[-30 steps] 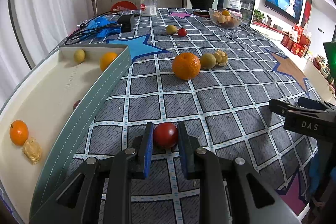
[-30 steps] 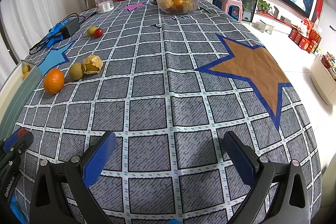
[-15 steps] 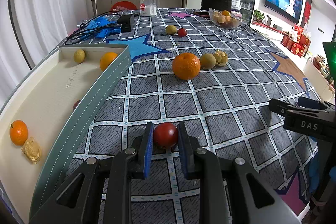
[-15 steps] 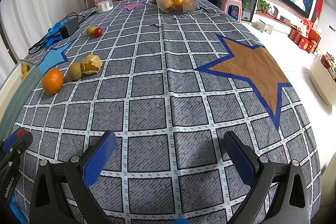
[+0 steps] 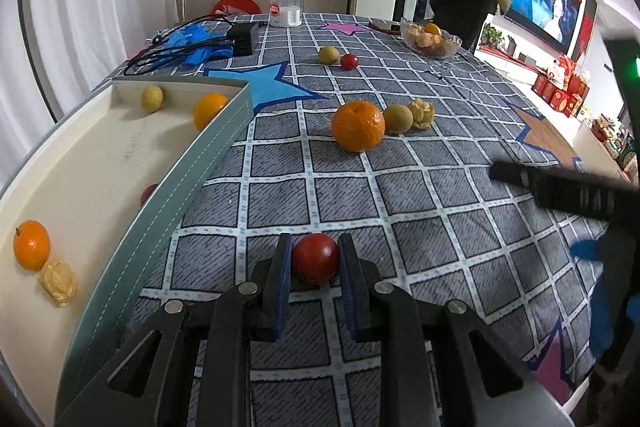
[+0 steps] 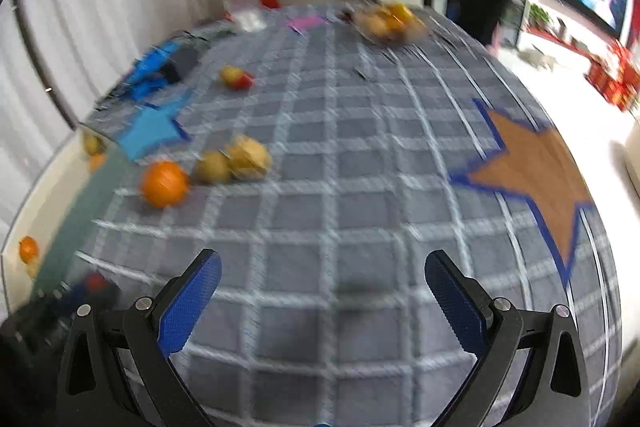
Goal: Organize fruits
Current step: 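Carry the tomato over the tray with the left gripper while right gripper grasps the large orange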
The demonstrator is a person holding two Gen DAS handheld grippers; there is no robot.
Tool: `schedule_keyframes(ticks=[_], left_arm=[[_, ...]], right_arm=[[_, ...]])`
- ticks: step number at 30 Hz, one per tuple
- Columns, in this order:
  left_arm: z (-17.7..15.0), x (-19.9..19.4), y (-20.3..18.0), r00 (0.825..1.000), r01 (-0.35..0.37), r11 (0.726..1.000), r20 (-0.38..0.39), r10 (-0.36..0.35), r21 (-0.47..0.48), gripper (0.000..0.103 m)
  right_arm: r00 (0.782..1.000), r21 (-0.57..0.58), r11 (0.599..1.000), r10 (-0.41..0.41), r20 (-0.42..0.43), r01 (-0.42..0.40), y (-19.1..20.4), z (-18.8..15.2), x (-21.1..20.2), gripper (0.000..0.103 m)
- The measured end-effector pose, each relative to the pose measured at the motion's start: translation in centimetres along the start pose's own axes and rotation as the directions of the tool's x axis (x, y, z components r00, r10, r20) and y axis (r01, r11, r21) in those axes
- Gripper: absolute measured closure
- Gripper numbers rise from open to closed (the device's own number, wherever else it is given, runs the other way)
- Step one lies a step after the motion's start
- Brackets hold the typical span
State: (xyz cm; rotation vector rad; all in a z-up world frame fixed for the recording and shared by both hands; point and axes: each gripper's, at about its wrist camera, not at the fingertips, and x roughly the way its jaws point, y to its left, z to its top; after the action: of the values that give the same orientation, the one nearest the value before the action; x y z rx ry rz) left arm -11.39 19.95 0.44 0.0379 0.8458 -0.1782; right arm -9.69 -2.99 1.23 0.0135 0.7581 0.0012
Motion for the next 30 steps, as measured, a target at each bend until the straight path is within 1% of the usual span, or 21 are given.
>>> schedule_keyframes(ticks=[3,6,7,8,9,10,12,13,14,15,16,17,18,20,21,23,26,30], left_arm=[[-0.2,-0.8,0.8,1.000,0.004,1.000,-0.004,-0.004,-0.009,0.079],[-0.1,-2.5,2.3,1.000,-0.007,1.000,0.025,0.008,-0.029,0.079],[0.1,-3.1,3.0,0.999,-0.017,0.999,0.037,0.018,-0.038,0.079],[0.3,-3.8,3.7,0.998,-0.030,0.998,0.048,0.033,-0.049,0.079],[0.5,-4.1,4.3,0.998,-0.040,0.998,0.054,0.043,-0.057,0.079],[0.7,-4.6,5.1,0.996,-0.053,0.996,0.063,0.058,-0.070,0.079],[1.1,-5.1,6.7,0.994,-0.080,0.993,0.073,0.087,-0.090,0.079],[1.3,-5.2,7.3,0.992,-0.095,0.991,0.075,0.102,-0.099,0.079],[1.4,-5.3,8.0,0.990,-0.109,0.988,0.075,0.117,-0.109,0.079],[1.4,-5.4,8.5,0.989,-0.118,0.986,0.073,0.127,-0.115,0.079],[1.4,-5.3,9.2,0.988,-0.132,0.984,0.067,0.141,-0.123,0.079],[1.4,-5.3,9.7,0.987,-0.141,0.982,0.064,0.150,-0.129,0.079],[1.4,-5.2,10.3,0.986,-0.146,0.980,0.062,0.155,-0.135,0.079],[1.5,-5.1,11.1,0.985,-0.155,0.977,0.055,0.164,-0.149,0.079],[1.5,-5.0,11.3,0.985,-0.155,0.976,0.053,0.165,-0.153,0.079],[1.4,-4.9,11.7,0.984,-0.159,0.975,0.052,0.169,-0.156,0.079],[1.5,-4.5,11.9,0.984,-0.163,0.975,0.048,0.172,-0.154,0.079],[1.6,-4.2,12.2,0.984,-0.162,0.974,0.047,0.171,-0.157,0.079]], right_arm=[[0.999,-0.061,0.998,0.023,0.032,-0.021,2.4,1.2,0.4,0.001],[0.998,-0.146,0.989,0.041,0.057,-0.032,5.4,2.0,1.3,0.001],[0.997,-0.178,0.983,0.043,0.064,-0.031,6.6,2.1,1.6,0.004],[0.997,-0.208,0.978,0.039,0.072,-0.023,7.6,2.3,2.0,0.013],[0.997,-0.240,0.971,0.034,0.071,-0.016,8.5,2.4,2.4,0.017],[0.997,-0.254,0.967,0.036,0.065,-0.018,9.2,2.5,2.9,0.019],[0.998,-0.276,0.961,0.038,0.050,-0.023,10.1,2.6,4.0,0.019],[0.998,-0.295,0.955,0.033,0.050,-0.017,10.8,2.6,4.5,0.029],[0.998,-0.318,0.948,0.022,0.052,-0.005,11.2,2.4,4.8,0.035],[0.996,-0.354,0.934,-0.014,0.085,0.043,11.8,2.1,4.7,0.036],[0.996,-0.374,0.926,-0.021,0.084,0.052,12.5,2.1,5.0,0.043],[0.994,-0.402,0.912,-0.040,0.102,0.078,13.1,1.8,5.0,0.057],[0.995,-0.425,0.901,-0.050,0.090,0.084,13.5,1.5,5.2,0.061],[0.992,-0.440,0.891,-0.077,0.102,0.115,14.0,1.2,5.3,0.062],[0.991,-0.443,0.889,-0.079,0.103,0.117,14.1,1.1,5.3,0.062],[0.996,-0.418,0.906,-0.039,0.080,0.069,13.5,1.2,4.8,0.062],[0.998,-0.375,0.927,0.018,0.068,0.009,13.0,1.7,3.6,0.062],[0.994,-0.342,0.937,0.093,0.049,-0.070,13.4,2.4,2.1,0.062]])
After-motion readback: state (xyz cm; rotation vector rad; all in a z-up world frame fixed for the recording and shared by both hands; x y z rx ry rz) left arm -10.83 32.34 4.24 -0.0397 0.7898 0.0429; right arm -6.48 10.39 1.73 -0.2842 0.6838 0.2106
